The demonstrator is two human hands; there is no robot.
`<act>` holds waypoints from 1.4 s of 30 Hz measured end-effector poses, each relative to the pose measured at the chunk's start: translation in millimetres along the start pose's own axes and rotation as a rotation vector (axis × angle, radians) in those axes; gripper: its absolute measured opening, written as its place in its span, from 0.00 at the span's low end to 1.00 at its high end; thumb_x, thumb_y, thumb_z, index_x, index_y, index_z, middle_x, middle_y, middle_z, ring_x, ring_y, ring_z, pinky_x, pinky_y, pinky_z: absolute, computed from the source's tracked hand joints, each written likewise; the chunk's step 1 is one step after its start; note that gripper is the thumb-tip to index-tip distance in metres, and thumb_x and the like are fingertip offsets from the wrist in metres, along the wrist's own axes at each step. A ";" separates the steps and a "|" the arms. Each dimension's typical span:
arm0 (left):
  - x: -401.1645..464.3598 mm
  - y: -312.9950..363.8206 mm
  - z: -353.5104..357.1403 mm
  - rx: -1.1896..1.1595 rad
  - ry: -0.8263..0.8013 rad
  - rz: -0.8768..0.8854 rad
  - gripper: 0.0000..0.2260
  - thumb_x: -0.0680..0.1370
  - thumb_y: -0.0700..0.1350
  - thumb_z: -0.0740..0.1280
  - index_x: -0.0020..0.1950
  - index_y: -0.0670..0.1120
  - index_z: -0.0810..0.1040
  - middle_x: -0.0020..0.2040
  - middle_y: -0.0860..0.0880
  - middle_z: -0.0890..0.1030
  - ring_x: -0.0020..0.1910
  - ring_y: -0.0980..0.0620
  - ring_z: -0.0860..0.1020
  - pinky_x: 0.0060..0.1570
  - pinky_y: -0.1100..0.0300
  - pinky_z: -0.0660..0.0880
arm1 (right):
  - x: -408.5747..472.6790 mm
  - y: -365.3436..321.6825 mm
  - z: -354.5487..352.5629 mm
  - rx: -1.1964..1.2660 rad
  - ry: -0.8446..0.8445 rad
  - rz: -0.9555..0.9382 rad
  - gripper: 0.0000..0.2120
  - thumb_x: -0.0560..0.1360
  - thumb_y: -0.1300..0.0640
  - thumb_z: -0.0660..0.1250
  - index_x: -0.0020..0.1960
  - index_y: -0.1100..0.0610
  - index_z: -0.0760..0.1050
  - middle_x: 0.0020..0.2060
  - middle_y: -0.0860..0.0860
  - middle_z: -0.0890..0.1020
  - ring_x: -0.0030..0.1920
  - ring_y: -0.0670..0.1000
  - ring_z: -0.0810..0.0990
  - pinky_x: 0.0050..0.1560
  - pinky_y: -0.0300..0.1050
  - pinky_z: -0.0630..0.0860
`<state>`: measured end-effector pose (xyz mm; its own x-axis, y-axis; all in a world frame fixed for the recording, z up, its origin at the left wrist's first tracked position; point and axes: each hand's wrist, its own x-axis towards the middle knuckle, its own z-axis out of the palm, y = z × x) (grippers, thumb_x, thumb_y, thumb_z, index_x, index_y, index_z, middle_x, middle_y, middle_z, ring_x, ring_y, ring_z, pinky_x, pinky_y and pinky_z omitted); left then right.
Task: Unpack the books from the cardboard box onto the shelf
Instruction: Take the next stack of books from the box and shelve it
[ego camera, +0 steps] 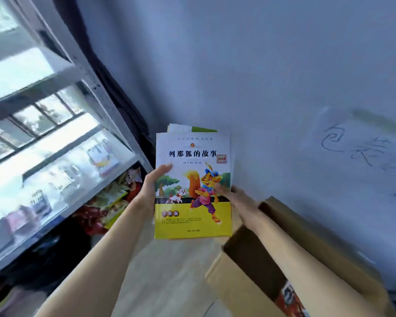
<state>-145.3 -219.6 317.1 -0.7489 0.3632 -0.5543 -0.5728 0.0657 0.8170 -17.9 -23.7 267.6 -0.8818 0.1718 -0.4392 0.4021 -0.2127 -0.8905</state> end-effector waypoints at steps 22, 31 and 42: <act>-92.4 249.8 -435.1 -0.284 0.234 0.514 0.17 0.73 0.54 0.67 0.37 0.40 0.82 0.32 0.44 0.80 0.28 0.46 0.78 0.34 0.63 0.75 | 153.0 -253.0 480.8 -0.084 -0.484 -0.354 0.17 0.68 0.48 0.75 0.53 0.55 0.78 0.40 0.47 0.87 0.38 0.42 0.86 0.33 0.34 0.78; -71.8 370.7 -547.8 -0.055 0.407 0.744 0.44 0.53 0.72 0.75 0.62 0.49 0.77 0.38 0.43 0.82 0.29 0.50 0.82 0.31 0.62 0.80 | 256.9 -353.7 612.8 -0.184 -0.524 -0.628 0.23 0.71 0.56 0.74 0.62 0.61 0.70 0.51 0.55 0.81 0.44 0.48 0.83 0.40 0.36 0.79; 5.0 408.8 -623.6 -0.119 0.550 0.912 0.41 0.54 0.69 0.78 0.59 0.49 0.77 0.43 0.45 0.85 0.31 0.49 0.84 0.27 0.60 0.80 | 352.6 -386.2 685.9 -0.311 -0.757 -0.585 0.31 0.70 0.71 0.72 0.70 0.61 0.66 0.62 0.60 0.76 0.60 0.57 0.78 0.57 0.48 0.80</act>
<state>-591.0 -770.5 549.2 -0.9408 -0.2415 0.2377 0.2722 -0.1205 0.9547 -653.2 -540.6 538.0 -0.8426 -0.5103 0.1718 -0.1933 -0.0112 -0.9811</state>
